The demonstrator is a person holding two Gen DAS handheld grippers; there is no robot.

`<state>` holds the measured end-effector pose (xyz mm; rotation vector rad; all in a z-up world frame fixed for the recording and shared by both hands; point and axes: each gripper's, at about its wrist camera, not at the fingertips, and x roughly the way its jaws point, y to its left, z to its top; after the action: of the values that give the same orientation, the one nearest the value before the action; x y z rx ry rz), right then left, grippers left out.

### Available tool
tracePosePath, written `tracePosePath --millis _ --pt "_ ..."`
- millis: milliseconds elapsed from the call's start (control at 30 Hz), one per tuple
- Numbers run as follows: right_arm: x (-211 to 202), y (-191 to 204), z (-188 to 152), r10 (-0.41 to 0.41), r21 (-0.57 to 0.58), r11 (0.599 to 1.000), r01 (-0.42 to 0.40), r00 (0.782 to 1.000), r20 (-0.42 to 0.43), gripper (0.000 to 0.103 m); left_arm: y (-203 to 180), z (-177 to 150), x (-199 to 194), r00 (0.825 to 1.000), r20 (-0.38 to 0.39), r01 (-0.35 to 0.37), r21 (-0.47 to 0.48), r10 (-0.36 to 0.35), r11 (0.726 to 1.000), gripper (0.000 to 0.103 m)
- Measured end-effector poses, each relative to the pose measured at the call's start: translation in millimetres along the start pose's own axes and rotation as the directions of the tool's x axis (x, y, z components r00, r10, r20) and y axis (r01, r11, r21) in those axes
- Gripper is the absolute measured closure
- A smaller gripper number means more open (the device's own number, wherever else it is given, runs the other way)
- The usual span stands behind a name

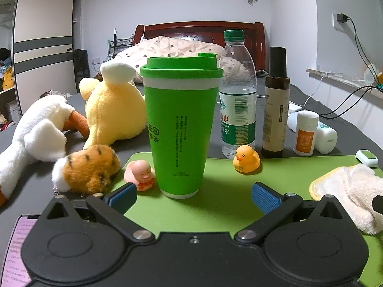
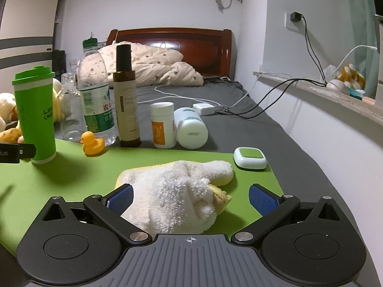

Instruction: Clean container

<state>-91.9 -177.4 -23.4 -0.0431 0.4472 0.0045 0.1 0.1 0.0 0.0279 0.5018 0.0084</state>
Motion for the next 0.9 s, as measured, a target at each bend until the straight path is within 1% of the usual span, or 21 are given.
tracePosePath --millis 167,333,467,667,900 --pt "-3.3 4.7 -0.5 -0.001 -0.029 1.000 0.001 1.000 0.007 0.000 1.2 0.9 1.2 1.000 0.018 -0.011 -0.007 0.012 1.000 0.000" --pt "-0.9 0.7 2.1 0.017 0.003 1.000 -0.017 1.000 0.011 0.000 0.9 2.3 3.0 0.999 0.047 -0.027 -0.016 0.028 0.999 0.000" --pt "-1.2 1.2 5.2 0.026 0.003 1.000 -0.026 0.999 0.018 0.000 2.9 11.3 14.8 0.997 0.070 -0.043 -0.023 0.044 0.999 0.000" --pt "4.1 7.0 6.1 0.039 -0.010 0.999 -0.038 0.999 0.014 0.000 6.6 18.4 27.1 0.996 0.077 -0.038 -0.058 0.043 0.998 0.000" --pt "8.8 7.0 6.4 0.048 -0.011 0.999 -0.049 0.999 -0.003 0.000 8.2 21.3 40.0 0.996 0.074 -0.041 -0.059 0.046 0.997 0.000"
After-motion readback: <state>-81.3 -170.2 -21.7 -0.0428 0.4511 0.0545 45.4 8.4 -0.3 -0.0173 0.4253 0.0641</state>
